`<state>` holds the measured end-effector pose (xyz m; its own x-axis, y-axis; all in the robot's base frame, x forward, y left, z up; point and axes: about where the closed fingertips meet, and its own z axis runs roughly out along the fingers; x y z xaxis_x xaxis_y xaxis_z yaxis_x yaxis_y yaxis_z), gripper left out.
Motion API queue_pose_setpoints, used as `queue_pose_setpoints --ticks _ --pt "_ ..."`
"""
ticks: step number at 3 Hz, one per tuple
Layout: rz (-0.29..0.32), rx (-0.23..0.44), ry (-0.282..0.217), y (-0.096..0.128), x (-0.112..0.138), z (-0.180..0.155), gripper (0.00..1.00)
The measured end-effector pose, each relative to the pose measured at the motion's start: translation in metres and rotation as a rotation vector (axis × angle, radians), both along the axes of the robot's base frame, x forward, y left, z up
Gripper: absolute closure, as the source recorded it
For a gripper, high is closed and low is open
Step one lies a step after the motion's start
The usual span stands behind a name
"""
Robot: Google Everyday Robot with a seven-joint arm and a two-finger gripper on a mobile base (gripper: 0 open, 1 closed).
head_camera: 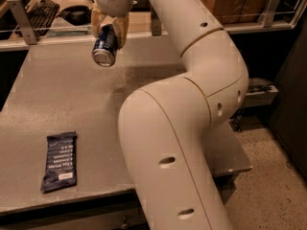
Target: Place pepsi can upright
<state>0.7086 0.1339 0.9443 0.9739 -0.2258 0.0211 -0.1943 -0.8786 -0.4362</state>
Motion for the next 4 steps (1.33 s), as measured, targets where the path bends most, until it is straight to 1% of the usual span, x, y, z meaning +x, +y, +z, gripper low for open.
queue_pose_setpoints --ticks 1,2,3,4 --pt "-0.005 0.035 -0.026 0.007 0.006 0.006 1.0" --pt "-0.007 0.054 -0.042 0.013 0.011 0.006 1.0" --pt "0.078 0.093 -0.165 0.034 0.011 0.03 1.0" --pt "0.218 0.114 -0.398 0.036 0.001 0.072 1.0"
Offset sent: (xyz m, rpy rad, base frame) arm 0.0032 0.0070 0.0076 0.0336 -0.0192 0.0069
